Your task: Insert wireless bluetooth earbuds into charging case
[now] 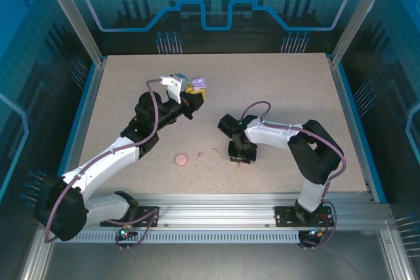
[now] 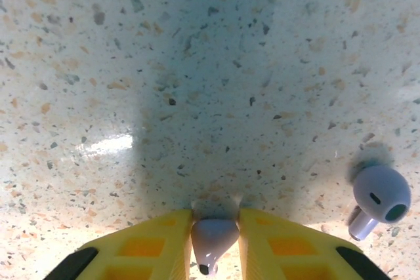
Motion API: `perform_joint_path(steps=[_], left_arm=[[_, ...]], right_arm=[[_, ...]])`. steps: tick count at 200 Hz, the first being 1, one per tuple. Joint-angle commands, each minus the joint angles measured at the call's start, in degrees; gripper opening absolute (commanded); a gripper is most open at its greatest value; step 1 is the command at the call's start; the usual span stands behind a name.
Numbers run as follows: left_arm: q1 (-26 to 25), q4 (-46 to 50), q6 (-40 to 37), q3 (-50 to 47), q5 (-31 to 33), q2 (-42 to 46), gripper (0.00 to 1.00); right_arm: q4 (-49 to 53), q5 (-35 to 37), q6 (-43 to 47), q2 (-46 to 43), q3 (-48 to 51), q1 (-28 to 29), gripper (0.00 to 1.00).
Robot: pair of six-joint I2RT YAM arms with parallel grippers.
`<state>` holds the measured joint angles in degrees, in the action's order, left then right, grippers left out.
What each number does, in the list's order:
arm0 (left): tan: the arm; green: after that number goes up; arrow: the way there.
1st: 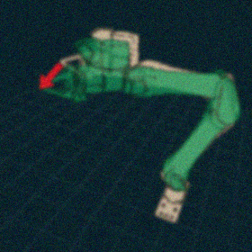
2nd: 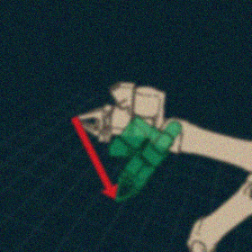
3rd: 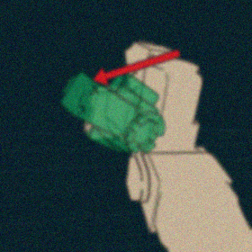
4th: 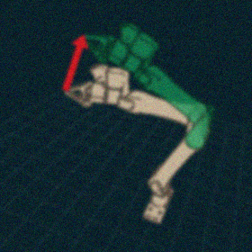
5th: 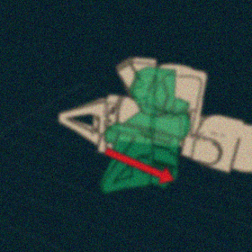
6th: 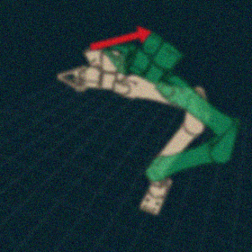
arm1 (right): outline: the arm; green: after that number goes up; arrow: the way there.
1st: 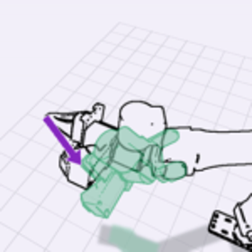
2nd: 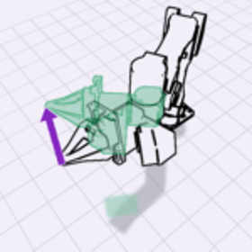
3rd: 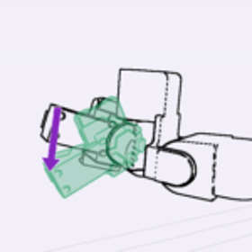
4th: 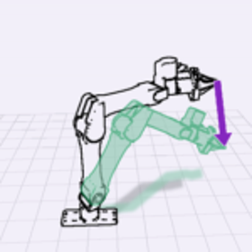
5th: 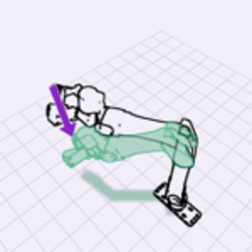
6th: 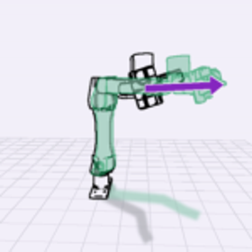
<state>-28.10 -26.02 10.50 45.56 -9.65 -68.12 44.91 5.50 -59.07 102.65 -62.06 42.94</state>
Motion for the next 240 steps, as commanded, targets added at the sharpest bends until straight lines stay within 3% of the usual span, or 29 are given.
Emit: perform_joint_path(steps=[1,43,97,173,240], left_arm=[[-0.62,-1.66,-1.14,-0.21,0.73,1.5,0.0],[-0.86,-1.92,-0.88,-0.22,0.36,1.34,0.0],[-1.1,-4.47,-0.96,-1.2,-0.24,1.23,0.0],[-1.85,-12.53,-4.84,-4.37,-2.72,0.59,0.0],[-3.37,-19.32,-11.29,-6.45,-2.69,-0.59,0.0]], right_arm=[[-1.13,1.0,0.64,0.86,2.1,-1.06,0.22],[-3.32,0.65,3.2,-0.37,3.0,-1.03,0.13],[-8.5,1.24,8.72,-5.75,4.67,-0.75,0.09],[-11.77,2.46,15.95,-19.52,4.8,-1.43,0.09],[-7.18,2.41,23.71,-28.7,-4.65,-5.87,0.1]])
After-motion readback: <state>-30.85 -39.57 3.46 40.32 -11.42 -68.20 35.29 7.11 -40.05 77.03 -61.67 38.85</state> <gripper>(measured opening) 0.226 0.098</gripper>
